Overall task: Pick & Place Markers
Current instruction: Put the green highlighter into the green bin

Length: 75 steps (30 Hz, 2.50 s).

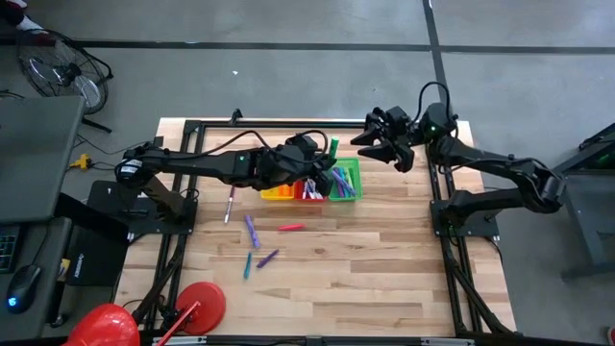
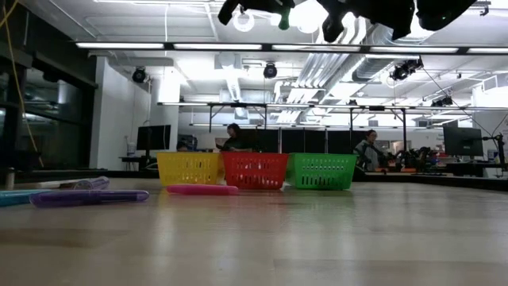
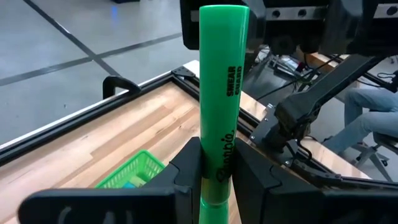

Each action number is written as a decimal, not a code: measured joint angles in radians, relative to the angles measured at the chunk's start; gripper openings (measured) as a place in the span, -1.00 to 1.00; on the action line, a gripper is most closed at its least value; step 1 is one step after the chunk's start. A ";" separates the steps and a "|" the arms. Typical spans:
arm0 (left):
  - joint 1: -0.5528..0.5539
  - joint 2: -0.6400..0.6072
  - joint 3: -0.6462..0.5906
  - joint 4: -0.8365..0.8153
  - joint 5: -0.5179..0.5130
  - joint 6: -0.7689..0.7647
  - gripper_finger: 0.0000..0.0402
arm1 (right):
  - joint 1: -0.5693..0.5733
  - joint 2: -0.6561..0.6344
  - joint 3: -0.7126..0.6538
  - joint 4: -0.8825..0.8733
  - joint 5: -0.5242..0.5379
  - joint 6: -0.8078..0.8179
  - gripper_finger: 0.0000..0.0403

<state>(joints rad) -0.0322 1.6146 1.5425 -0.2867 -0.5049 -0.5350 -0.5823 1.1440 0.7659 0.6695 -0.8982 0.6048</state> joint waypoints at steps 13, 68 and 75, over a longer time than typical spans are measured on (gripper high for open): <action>0.000 0.000 0.000 0.000 0.000 -0.001 -0.71 | 0.001 0.086 0.131 -0.119 -0.078 -0.064 -0.08; 0.019 0.037 0.002 0.068 0.101 0.034 -0.71 | 0.009 0.185 0.128 -0.091 -0.023 -0.158 -0.08; 0.018 0.039 0.002 0.092 0.117 0.054 -0.71 | 0.025 0.179 0.129 -0.082 -0.069 -0.110 -0.08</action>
<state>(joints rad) -0.0139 1.6535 1.5444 -0.1948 -0.3875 -0.4814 -0.5571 1.3231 0.8948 0.5873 -0.9673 0.4950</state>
